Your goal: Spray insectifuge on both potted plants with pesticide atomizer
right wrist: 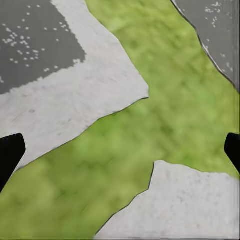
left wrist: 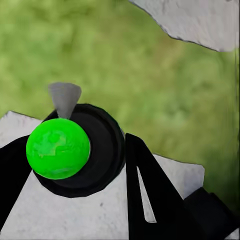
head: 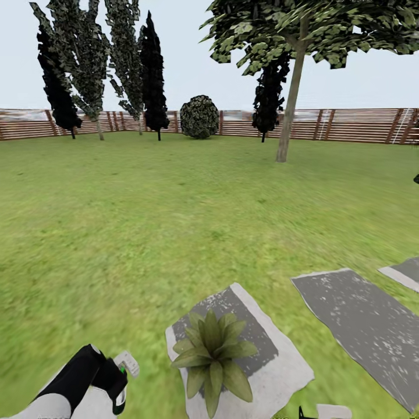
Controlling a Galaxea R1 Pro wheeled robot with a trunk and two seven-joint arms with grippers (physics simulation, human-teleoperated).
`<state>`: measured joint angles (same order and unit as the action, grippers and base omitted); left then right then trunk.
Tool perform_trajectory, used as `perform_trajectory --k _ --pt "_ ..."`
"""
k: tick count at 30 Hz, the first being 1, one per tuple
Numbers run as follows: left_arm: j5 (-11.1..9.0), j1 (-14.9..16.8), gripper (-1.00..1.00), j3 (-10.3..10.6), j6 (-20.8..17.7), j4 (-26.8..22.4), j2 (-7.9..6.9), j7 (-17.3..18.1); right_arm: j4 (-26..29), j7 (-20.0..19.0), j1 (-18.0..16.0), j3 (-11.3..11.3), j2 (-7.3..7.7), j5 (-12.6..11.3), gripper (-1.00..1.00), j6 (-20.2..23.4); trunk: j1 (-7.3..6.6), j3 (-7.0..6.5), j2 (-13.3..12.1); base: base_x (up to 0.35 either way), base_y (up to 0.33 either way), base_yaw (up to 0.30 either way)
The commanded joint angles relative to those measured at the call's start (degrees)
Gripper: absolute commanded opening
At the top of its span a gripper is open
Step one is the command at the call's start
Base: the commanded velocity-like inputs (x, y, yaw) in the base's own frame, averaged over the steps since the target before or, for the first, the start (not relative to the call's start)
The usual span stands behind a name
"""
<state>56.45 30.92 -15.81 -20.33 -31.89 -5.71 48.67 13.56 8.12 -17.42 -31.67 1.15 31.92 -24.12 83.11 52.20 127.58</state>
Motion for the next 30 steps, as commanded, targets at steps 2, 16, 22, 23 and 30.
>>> perform_trajectory --k 2,16,22,23,30 --pt "3.08 0.21 -1.0 -0.29 -0.47 -0.23 0.13 2.33 -0.11 0.28 -0.07 -0.39 0.01 0.6 1.0 -0.22 -0.01 0.02 0.02 0.133 0.083 -0.251" --pt "8.26 1.42 -1.0 -0.63 -0.54 -1.77 0.48 2.94 -0.11 0.32 -0.07 -0.3 -0.01 0.69 1.0 -0.22 -0.01 -0.08 0.02 0.008 0.005 -0.094" --pt "8.12 1.54 -1.0 -0.63 -0.51 -1.77 0.52 2.92 -0.11 0.32 -0.07 -0.32 -0.01 0.69 1.0 -0.22 -0.01 -0.08 0.02 -0.067 0.032 -0.129" --pt "8.1 1.59 -1.0 -0.63 -0.51 -1.77 0.52 2.92 -0.11 0.32 -0.07 -0.32 -0.01 0.69 1.0 -0.22 -0.01 -0.08 0.02 -0.231 0.145 -0.244" --pt "8.17 1.67 -1.0 -0.49 -0.59 -1.96 0.61 2.92 -0.08 0.32 -0.07 -0.32 -0.01 0.69 1.0 -0.22 -0.01 -0.08 0.02 -0.133 0.221 -0.244"
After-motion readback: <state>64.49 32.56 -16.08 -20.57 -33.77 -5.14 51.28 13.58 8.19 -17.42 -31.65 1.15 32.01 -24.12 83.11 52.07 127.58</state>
